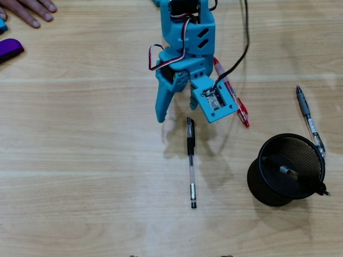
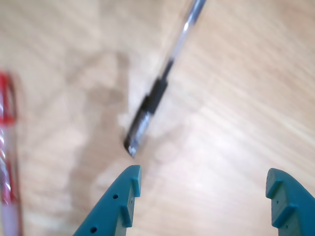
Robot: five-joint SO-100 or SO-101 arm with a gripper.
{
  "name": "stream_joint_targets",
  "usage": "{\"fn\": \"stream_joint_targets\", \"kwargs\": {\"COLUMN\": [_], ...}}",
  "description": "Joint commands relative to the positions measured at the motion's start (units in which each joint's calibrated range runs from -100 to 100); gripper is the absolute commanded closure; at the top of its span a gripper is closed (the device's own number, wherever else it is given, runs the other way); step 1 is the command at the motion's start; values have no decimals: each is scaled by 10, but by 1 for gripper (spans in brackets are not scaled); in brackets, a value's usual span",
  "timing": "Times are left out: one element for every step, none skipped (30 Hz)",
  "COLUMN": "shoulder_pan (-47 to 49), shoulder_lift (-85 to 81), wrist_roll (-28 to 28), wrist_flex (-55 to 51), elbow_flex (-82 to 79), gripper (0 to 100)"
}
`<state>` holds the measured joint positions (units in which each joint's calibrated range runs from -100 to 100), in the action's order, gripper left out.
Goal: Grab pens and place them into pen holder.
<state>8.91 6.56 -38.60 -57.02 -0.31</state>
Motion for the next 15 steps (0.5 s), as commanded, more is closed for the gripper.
{"fn": "stream_joint_targets", "kwargs": {"shoulder_pan": [17, 21, 25, 25, 28, 28, 25, 24, 24, 23, 22, 21, 19, 18, 17], "shoulder_lift": [173, 196, 215, 228, 248, 256, 265, 271, 274, 278, 283, 284, 287, 289, 291], "wrist_roll": [-41, -43, -44, -45, -48, -55, -58, -58, -58, -59, -60, -61, -62, -62, -62], "wrist_flex": [-15, -16, -16, -16, -16, -16, -16, -16, -14, -12, -12, -10, -9, -9, -9], "elbow_flex": [133, 161, 182, 201, 225, 231, 234, 238, 238, 238, 238, 236, 234, 233, 233], "gripper": [71, 71, 71, 71, 71, 71, 71, 71, 71, 71, 71, 71, 71, 71, 71]}}
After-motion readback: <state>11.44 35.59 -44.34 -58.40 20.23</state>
